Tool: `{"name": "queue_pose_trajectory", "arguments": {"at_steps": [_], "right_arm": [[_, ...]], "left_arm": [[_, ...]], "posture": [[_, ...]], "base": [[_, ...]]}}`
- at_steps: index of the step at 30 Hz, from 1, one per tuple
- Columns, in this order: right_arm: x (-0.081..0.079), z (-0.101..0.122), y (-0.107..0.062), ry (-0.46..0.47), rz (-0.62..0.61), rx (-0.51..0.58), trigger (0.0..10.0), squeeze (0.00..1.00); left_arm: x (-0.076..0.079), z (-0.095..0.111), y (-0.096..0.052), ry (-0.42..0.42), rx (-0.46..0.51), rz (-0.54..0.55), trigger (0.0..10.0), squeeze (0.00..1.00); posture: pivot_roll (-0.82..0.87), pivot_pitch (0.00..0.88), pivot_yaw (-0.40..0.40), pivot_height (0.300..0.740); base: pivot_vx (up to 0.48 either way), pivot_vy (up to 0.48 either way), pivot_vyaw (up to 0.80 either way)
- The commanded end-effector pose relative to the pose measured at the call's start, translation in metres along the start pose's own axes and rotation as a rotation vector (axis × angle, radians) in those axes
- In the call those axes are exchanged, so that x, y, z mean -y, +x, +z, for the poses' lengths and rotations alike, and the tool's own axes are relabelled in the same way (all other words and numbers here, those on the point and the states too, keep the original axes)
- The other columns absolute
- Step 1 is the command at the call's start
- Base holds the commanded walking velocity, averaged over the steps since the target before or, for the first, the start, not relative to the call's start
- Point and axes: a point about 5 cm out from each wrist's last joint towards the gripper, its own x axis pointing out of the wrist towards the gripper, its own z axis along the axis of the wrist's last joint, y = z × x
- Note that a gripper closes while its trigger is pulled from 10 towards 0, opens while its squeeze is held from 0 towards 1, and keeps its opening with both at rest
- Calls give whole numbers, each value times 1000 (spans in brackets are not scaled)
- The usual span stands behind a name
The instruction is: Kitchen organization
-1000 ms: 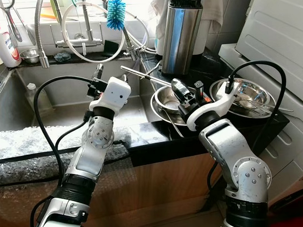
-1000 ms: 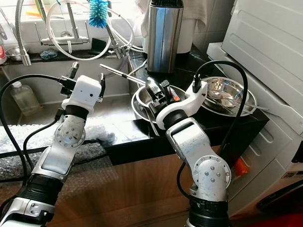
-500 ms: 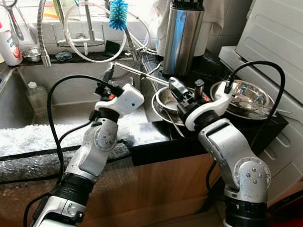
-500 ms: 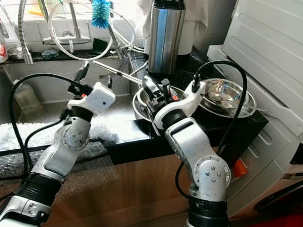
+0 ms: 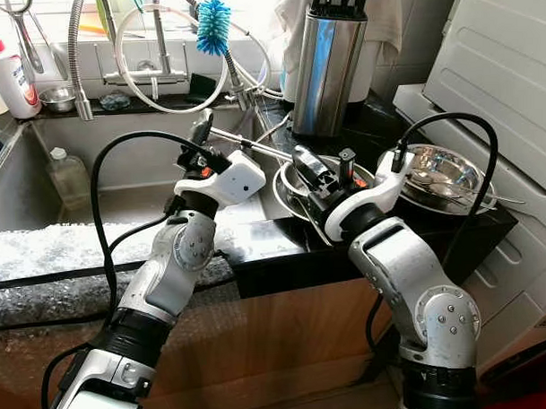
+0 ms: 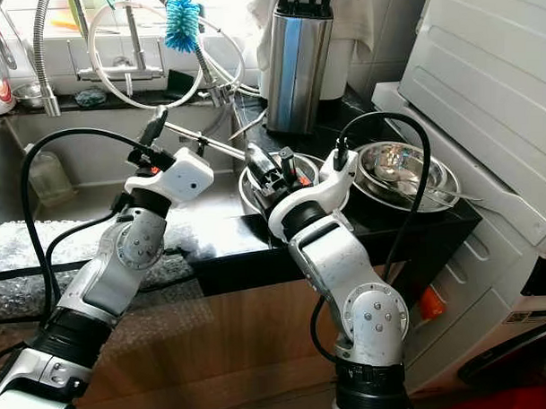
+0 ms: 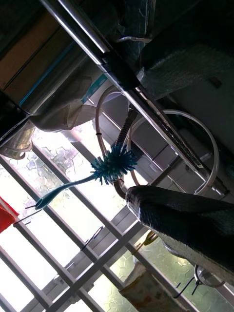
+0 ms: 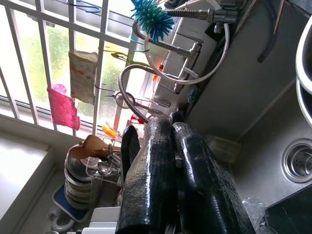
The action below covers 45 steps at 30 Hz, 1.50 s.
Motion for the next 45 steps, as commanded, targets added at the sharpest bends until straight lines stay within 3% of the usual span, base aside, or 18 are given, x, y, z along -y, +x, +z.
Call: {"name": "queue_pose_trajectory", "arguments": {"at_steps": [1,28,32,34,36,37,45], "right_arm": [[-4,-6,0,43,18,-5,10000,0],[-3,-4,3,13,10,3,10000,0],[-2,-3,3,-8,0,6,10000,0],[4,0,5,-105,-69,25,10000,0],[5,0,6,-109,-74,27,10000,0],[6,2,6,-128,-72,36,10000,1000],[2,7,10,-173,-61,79,10000,1000]], "left_arm": [[-1,7,3,17,40,2,0,0],[2,5,2,5,35,-14,0,0],[2,5,1,6,35,-13,0,0],[2,5,1,5,35,-12,0,0],[2,5,1,5,35,-12,0,0],[2,5,1,5,35,-12,0,0],[2,5,2,2,35,-13,0,0]], "posture": [[-109,0,-90,740],[-106,0,-93,740],[-106,0,-93,740],[-106,0,-92,740],[-106,0,-92,740],[-103,0,-93,740],[-103,0,-94,740]], "base": [[0,0,0],[0,0,0],[0,0,0],[0,0,0],[0,0,0],[0,0,0],[0,0,0]]}}
